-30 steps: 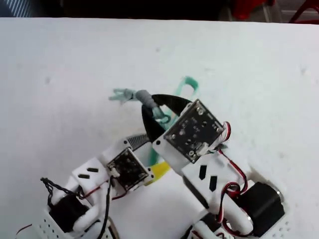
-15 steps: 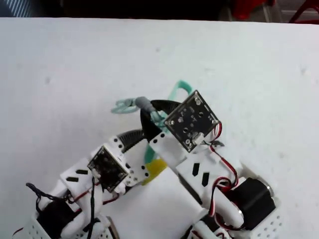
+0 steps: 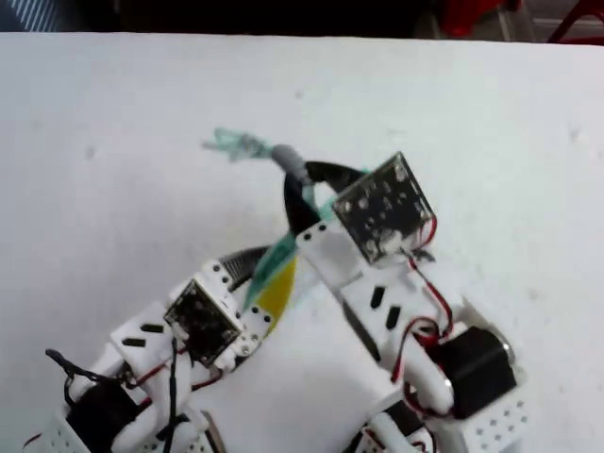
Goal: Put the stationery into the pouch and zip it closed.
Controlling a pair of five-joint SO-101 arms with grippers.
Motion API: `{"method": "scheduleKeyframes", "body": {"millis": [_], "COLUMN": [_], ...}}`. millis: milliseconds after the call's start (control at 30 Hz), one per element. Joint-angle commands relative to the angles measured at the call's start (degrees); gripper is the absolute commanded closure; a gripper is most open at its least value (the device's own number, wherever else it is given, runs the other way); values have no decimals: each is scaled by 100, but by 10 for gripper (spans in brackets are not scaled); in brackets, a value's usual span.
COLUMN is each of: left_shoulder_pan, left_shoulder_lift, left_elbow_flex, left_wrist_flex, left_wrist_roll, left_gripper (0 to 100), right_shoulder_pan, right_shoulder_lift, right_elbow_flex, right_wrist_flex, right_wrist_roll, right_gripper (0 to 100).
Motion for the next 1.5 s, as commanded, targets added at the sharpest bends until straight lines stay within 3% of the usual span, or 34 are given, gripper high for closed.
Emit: {"method": "scheduleKeyframes", "body": {"millis": [0,267,567,733,833,1000,1133,1300,1467], "left_shoulder_pan": [40,40,40,40,40,48,40,-1059,-2536], "left_shoulder_lift": [40,40,40,40,40,40,40,-268,-1077], "left_elbow_flex": [-290,-290,-290,-290,-281,-158,-53,88,413], "left_wrist_flex": [88,176,176,176,176,149,123,-387,-1073], "left_wrist_roll": [26,18,18,18,18,-316,-352,-1011,-1187], "left_gripper": [978,978,979,979,979,979,979,980,980], "right_shoulder_pan": [400,532,1516,1613,1068,-444,-629,-470,-242], "right_shoulder_lift": [-40,-92,-40,-48,-154,224,1270,2308,2396], "right_elbow_flex": [229,571,607,607,273,-1152,-2330,-3815,-4246], "right_wrist_flex": [-479,-734,-1226,-1235,-716,919,2255,3398,3477], "right_wrist_roll": [-26,-18,-18,-18,-44,-62,-369,-738,-756], "right_gripper": [981,981,981,981,981,975,876,829,829]}}
